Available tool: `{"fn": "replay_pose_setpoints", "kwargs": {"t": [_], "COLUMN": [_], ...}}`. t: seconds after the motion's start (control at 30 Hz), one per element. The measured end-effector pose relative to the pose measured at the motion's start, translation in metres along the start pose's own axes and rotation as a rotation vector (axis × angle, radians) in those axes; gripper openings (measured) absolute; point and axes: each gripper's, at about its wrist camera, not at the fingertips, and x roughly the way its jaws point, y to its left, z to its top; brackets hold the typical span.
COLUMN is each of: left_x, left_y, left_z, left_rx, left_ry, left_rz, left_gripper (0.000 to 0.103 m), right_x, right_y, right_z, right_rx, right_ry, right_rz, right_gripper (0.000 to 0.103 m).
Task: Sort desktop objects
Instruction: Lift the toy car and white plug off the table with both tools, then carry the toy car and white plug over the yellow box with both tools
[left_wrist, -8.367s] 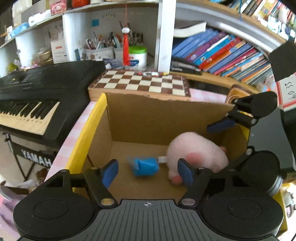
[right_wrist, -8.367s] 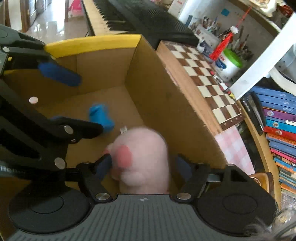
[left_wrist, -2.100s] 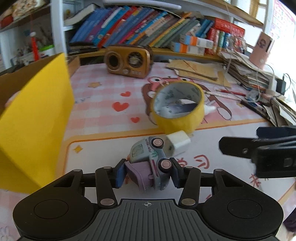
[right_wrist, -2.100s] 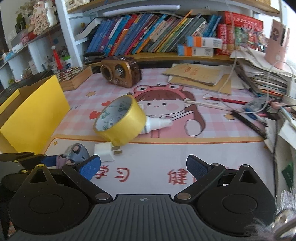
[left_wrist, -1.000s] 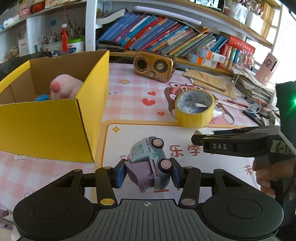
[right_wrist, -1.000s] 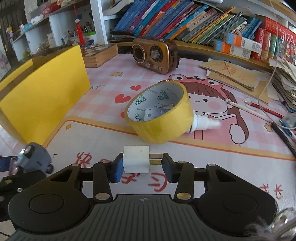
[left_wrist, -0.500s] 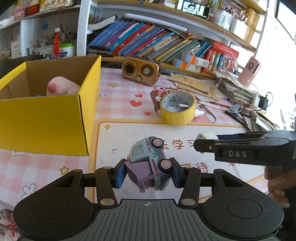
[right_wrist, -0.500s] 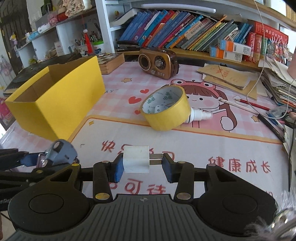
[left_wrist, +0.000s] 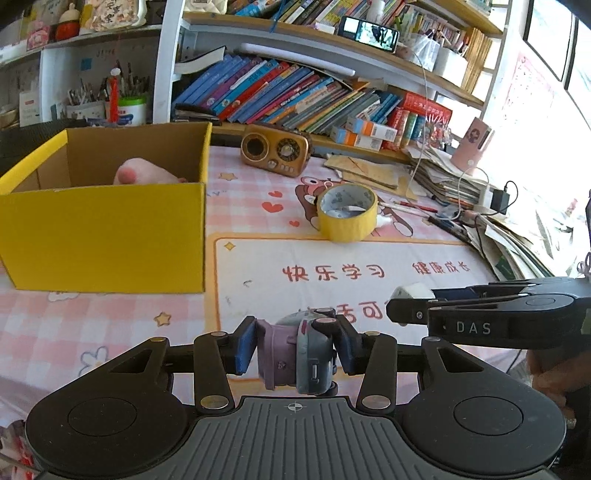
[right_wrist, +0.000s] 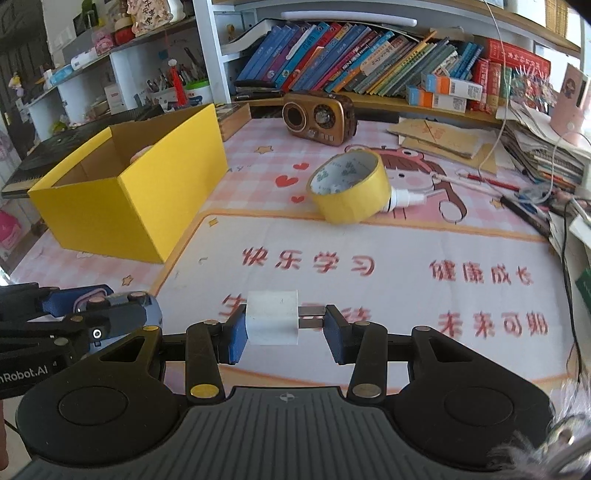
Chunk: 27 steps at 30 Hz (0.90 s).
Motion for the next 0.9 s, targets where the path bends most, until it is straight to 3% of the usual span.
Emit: {"fn": "replay_pose_setpoints", "kwargs": {"t": [0.47, 0.9], "left_x": [-0.045, -0.084], "left_y": [0.024, 0.058], "left_z": [-0.024, -0.045], "left_rx": [0.022, 0.009], "left_ry": [-0.015, -0.037], "left_rz": [-0.007, 0.042], "left_gripper": [0.044, 0.044], "right_x": [-0.021, -0.026], "right_y": [0.054, 0.108], "right_z": [-0.029, -0.045], "right_rx": [-0.013, -0.054], "right_ry": [0.012, 0.01], "right_rz": [0.025, 0.087], "right_gripper": [0.04, 0.04]}}
